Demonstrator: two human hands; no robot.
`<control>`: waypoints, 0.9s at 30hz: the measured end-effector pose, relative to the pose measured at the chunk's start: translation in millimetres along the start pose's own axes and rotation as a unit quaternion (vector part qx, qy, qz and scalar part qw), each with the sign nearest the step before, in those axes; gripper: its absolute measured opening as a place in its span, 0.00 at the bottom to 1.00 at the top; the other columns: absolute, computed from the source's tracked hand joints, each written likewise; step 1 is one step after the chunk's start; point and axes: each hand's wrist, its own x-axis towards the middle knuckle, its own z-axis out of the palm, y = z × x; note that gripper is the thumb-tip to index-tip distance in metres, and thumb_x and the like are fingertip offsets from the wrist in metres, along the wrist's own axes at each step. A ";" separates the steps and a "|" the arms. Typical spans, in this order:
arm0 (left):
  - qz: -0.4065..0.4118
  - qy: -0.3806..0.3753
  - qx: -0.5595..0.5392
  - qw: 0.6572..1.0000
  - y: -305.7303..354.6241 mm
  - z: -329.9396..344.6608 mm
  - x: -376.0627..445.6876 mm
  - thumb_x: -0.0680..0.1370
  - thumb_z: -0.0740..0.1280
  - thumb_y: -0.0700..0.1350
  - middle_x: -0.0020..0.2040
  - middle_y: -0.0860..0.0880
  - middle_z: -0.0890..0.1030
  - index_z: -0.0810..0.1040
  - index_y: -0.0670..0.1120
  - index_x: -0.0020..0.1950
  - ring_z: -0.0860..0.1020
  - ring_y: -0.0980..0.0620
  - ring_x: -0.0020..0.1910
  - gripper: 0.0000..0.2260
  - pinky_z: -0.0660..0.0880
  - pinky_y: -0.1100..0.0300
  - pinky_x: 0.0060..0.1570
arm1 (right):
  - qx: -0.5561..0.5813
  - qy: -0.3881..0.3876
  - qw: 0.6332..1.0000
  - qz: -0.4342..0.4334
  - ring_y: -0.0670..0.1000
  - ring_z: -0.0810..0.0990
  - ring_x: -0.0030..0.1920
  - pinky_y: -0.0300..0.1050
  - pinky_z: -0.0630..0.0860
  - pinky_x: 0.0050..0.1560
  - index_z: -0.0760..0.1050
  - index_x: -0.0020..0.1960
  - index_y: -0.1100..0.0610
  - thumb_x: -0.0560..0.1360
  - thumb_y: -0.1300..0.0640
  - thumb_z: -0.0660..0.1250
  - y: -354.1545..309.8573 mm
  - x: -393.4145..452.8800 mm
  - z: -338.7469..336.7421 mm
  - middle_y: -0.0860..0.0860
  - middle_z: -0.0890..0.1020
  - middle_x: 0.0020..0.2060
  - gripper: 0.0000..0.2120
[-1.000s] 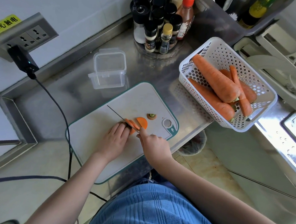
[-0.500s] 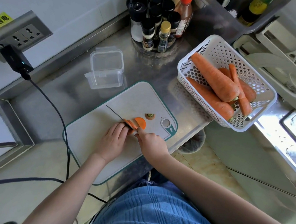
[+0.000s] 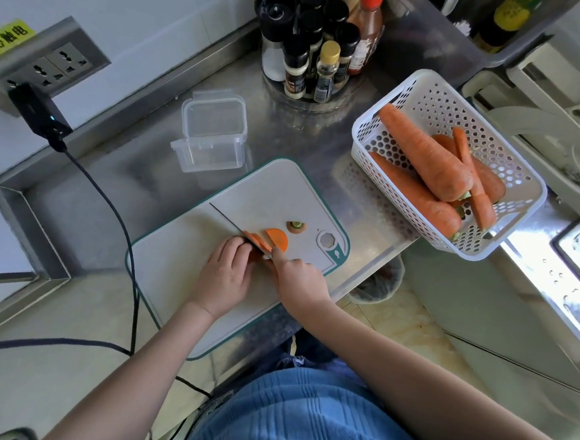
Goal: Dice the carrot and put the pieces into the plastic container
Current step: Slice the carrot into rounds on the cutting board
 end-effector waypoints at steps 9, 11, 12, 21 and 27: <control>-0.355 0.026 -0.083 0.931 25.3 -12.9 46.5 0.82 0.51 0.45 0.40 0.34 0.81 0.78 0.33 0.42 0.78 0.36 0.40 0.22 0.70 0.52 0.39 | -0.023 0.022 0.999 0.005 0.58 0.73 0.36 0.50 0.69 0.36 0.57 0.69 0.60 0.80 0.65 0.53 -2.4 -2.2 3.0 0.59 0.79 0.42 0.17; -0.371 0.016 -0.071 0.926 30.7 -13.5 51.5 0.82 0.52 0.40 0.42 0.32 0.80 0.78 0.31 0.43 0.78 0.35 0.42 0.19 0.68 0.51 0.40 | -0.023 0.020 1.000 0.006 0.58 0.72 0.36 0.49 0.68 0.36 0.57 0.69 0.60 0.80 0.64 0.53 -2.8 -1.6 3.1 0.58 0.79 0.42 0.17; -0.382 0.004 -0.058 0.922 32.5 -13.9 54.3 0.82 0.52 0.40 0.42 0.32 0.80 0.77 0.31 0.44 0.78 0.35 0.43 0.19 0.68 0.51 0.40 | -0.021 0.020 1.000 0.008 0.57 0.71 0.35 0.49 0.68 0.36 0.57 0.68 0.60 0.80 0.64 0.53 -2.8 -0.6 3.3 0.57 0.78 0.40 0.17; -0.395 -0.156 0.049 0.904 21.7 -13.2 75.1 0.83 0.49 0.43 0.46 0.33 0.81 0.79 0.32 0.47 0.80 0.37 0.49 0.22 0.74 0.50 0.45 | 0.008 0.009 0.999 0.029 0.62 0.78 0.44 0.50 0.67 0.37 0.63 0.60 0.59 0.79 0.65 0.52 -4.4 7.0 -0.1 0.57 0.71 0.36 0.10; -0.379 -0.147 0.013 0.913 19.4 -15.2 68.1 0.84 0.47 0.45 0.46 0.33 0.81 0.78 0.32 0.45 0.79 0.37 0.48 0.24 0.73 0.50 0.45 | 0.023 0.026 0.999 0.027 0.59 0.74 0.37 0.49 0.67 0.36 0.64 0.61 0.57 0.81 0.61 0.52 -2.2 7.1 5.1 0.53 0.68 0.31 0.09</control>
